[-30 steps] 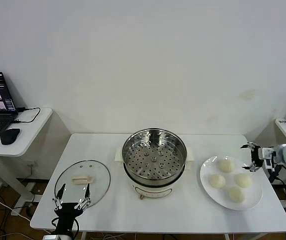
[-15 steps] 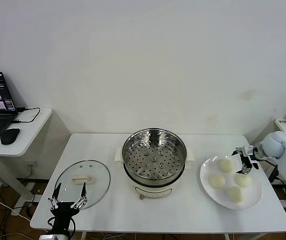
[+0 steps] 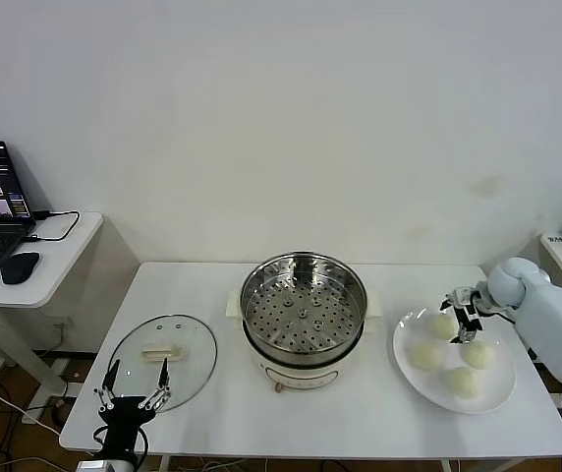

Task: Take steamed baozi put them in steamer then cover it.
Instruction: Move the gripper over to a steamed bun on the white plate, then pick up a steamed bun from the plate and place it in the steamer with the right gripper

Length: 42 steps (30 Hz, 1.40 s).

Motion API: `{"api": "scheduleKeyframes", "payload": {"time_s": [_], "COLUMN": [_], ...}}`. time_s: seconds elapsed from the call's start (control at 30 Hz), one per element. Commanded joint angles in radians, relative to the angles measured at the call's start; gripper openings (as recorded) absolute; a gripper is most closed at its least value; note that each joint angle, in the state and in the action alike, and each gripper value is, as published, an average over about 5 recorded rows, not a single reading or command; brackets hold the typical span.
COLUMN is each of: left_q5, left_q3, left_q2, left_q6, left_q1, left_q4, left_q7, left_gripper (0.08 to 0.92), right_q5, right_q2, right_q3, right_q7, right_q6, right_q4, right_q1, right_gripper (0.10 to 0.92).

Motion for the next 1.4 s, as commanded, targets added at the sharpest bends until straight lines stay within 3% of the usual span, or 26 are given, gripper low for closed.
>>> {"api": "scheduleKeyframes", "payload": {"time_s": [0.03,0.63,0.83,1.2,1.4], "left_q5": [0.0,0.0,0.0,-0.01,-0.017], "left_q3": [0.0,-0.001,0.001,0.004,0.015], "left_q2": [0.0,-0.002,-0.001,0.013,0.025], "left_q6": [-0.001,-0.007,-0.007,-0.009,-0.009], "left_q1": [0.0,0.003,0.004,-0.003,-0.011], "left_q4": [0.0,-0.007,-0.01,-0.017,-0.021], "left_q7": [0.0,-0.002,-0.003,-0.002,-0.002], "left_gripper": [0.823,0.823,0.823,0.823,0.823], "right_q5": [-0.011,-0.038,-0.013,0.277,0.437], "right_q2": [0.021,0.023,-0.001,-0.231,-0.223], "right_q3": [-0.019,-0.012,-0.017,-0.251,-0.481], "right_q7": [-0.002,0.012,0.014,0.002,0.004], "right_q6": [0.0,0.002,0.004,-0.026,-0.03], "right_q4": [-0.021,-0.029,0.007,0.318,0.404], "right_q1": [0.014,0.012,0.021,0.296,0.615], "right_gripper": [0.756,0.56,0.544,0.551,0.551]}}
